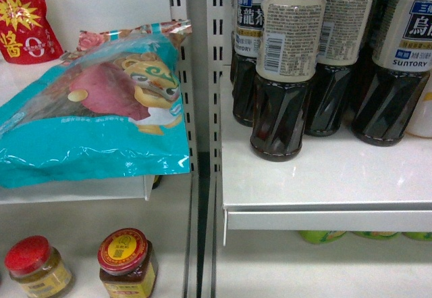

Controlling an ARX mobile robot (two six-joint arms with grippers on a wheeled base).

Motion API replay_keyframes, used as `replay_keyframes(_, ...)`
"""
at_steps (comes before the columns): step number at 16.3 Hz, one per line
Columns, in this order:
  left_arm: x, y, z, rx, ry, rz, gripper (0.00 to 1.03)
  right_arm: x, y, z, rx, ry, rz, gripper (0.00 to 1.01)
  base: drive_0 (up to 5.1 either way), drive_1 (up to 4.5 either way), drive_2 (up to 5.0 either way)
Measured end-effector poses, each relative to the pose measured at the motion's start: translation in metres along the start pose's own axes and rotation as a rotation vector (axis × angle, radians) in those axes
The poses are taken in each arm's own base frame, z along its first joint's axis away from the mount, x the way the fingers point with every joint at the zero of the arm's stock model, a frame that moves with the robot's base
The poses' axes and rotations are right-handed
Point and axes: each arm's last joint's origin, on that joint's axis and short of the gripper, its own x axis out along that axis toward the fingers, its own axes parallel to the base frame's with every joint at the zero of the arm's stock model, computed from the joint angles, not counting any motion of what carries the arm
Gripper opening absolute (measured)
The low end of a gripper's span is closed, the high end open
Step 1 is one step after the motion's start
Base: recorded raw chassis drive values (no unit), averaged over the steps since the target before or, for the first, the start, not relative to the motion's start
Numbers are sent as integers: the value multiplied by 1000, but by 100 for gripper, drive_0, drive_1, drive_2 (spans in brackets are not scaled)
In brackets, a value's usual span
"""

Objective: Move water from second to third shelf

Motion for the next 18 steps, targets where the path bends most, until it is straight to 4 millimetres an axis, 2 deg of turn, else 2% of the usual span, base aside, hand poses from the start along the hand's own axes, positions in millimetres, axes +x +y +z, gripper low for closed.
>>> replay_keyframes(18, 0, 0, 0, 0, 0, 0, 98, 0, 0, 0, 0, -1, 0, 98, 0, 0, 0)
